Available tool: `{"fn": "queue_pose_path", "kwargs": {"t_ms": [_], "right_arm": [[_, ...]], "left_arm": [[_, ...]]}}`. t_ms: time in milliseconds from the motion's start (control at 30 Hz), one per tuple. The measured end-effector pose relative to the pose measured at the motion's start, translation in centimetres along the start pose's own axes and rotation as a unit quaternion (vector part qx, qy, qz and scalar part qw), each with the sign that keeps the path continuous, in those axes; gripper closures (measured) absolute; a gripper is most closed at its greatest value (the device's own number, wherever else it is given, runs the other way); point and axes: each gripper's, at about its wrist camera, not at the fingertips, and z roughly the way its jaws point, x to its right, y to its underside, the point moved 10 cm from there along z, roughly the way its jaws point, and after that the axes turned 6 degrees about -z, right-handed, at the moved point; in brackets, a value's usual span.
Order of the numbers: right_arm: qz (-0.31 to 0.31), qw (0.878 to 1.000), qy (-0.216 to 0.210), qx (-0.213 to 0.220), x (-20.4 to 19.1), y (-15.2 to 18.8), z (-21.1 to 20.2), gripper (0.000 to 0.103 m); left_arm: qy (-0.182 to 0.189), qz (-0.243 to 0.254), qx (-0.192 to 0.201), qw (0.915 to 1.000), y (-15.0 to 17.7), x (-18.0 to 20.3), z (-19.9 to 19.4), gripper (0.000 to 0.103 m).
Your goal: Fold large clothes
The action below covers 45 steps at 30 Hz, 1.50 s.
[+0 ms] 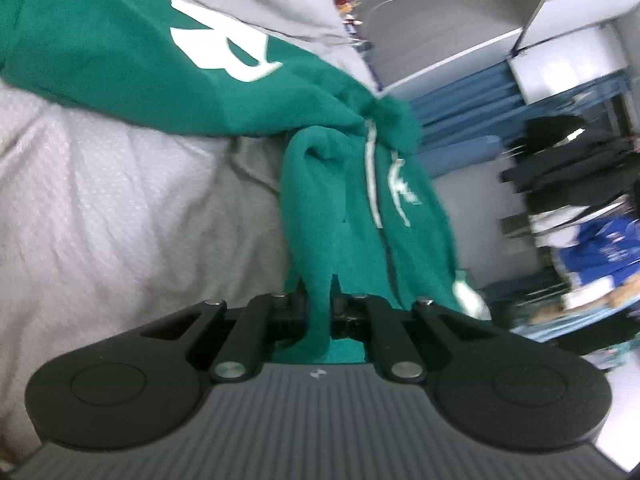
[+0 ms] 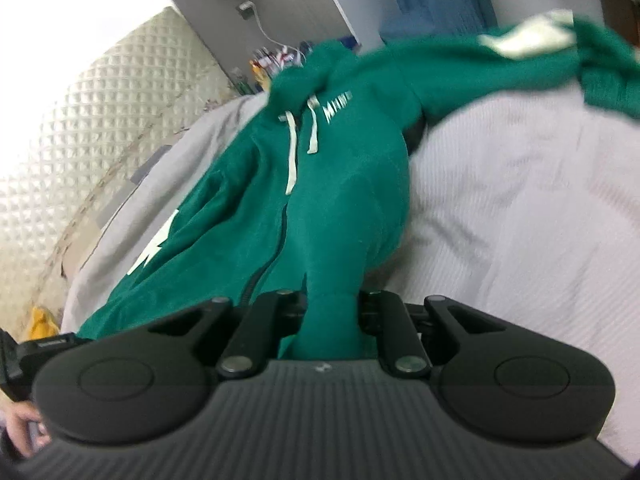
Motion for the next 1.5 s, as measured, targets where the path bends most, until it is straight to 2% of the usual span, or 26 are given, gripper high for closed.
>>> {"fn": "queue_pose_path", "kwargs": {"t_ms": [100, 200, 333, 500, 567, 700, 767, 800, 867, 900, 933, 1000, 1067, 1100, 1133, 1200, 1333, 1433, 1500], "right_arm": [[-0.024, 1.000, 0.006, 0.005, 0.7, -1.1, -3.8, 0.089], [-0.048, 0.999, 0.019, -0.013, 0.4, -2.3, -5.1, 0.089], [-0.062, 0.995, 0.040, -0.064, 0.8, -1.0, -4.3, 0.088], [-0.052, 0.992, 0.048, -0.107, 2.1, 2.5, -1.2, 0.088], [-0.042, 0.990, 0.044, -0.124, 2.8, 4.3, 0.6, 0.088], [-0.013, 0.987, 0.042, -0.156, 3.8, 7.4, 3.5, 0.086], [-0.015, 0.985, 0.041, -0.166, 4.1, 8.3, 4.4, 0.086], [-0.013, 0.985, 0.039, -0.166, 4.2, 8.4, 4.6, 0.085], [0.006, 0.986, 0.028, -0.162, 4.5, 8.2, 4.4, 0.084], [0.017, 0.987, 0.023, -0.157, 4.6, 7.9, 4.2, 0.082], [0.027, 0.988, 0.020, -0.152, 4.7, 7.7, 4.0, 0.077], [0.039, 0.989, 0.016, -0.139, 4.9, 7.1, 3.1, 0.071], [0.048, 0.991, 0.020, -0.122, 5.2, 6.6, 2.3, 0.056], [0.059, 0.992, 0.016, -0.113, 5.3, 6.3, 1.9, 0.043], [0.071, 0.992, 0.009, -0.104, 5.6, 6.1, 1.5, 0.035], [0.086, 0.993, 0.004, -0.079, 5.7, 5.3, 0.8, 0.029], [0.089, 0.995, 0.025, -0.032, 6.6, 3.7, -0.2, 0.028], [0.082, 0.996, 0.041, 0.007, 7.8, 1.5, -1.0, 0.028], [0.077, 0.995, 0.056, 0.027, 9.1, -0.1, -1.5, 0.028]], "left_arm": [[0.023, -0.014, -0.010, 0.9996, 0.9, 1.2, -1.4, 0.096], [0.015, -0.011, -0.024, 0.9996, 1.7, 2.2, -1.9, 0.096], [-0.039, -0.007, -0.040, 0.9984, 3.0, 2.2, -1.2, 0.095], [-0.119, 0.014, -0.052, 0.9915, 3.6, 0.0, 0.5, 0.095], [-0.150, 0.018, -0.053, 0.9870, 3.2, -1.2, 1.3, 0.093], [-0.210, 0.043, -0.060, 0.9748, 3.1, -4.1, 2.5, 0.083], [-0.222, 0.034, -0.066, 0.9723, 2.9, -4.6, 3.0, 0.082], [-0.222, 0.046, -0.067, 0.9716, 2.9, -4.3, 3.1, 0.082], [-0.221, 0.073, -0.069, 0.9700, 3.0, -3.7, 2.8, 0.077], [-0.217, 0.077, -0.070, 0.9707, 3.0, -3.5, 2.8, 0.069], [-0.211, 0.077, -0.069, 0.9720, 3.0, -3.3, 2.4, 0.054], [-0.213, 0.086, -0.063, 0.9711, 3.1, -3.1, 1.5, 0.034], [-0.207, 0.107, -0.055, 0.9710, 3.2, -2.1, 0.3, 0.031], [-0.204, 0.120, -0.052, 0.9701, 3.3, -1.5, -0.2, 0.028], [-0.203, 0.136, -0.047, 0.9686, 3.3, -0.8, -0.9, 0.024], [-0.205, 0.174, -0.023, 0.9629, 3.1, 0.7, -2.1, 0.019], [-0.188, 0.228, 0.024, 0.9550, 2.8, 4.1, -3.5, 0.016], [-0.173, 0.277, 0.060, 0.9432, 3.1, 7.4, -3.3, 0.013], [-0.157, 0.301, 0.070, 0.9379, 3.6, 9.4, -2.3, 0.011]]}}
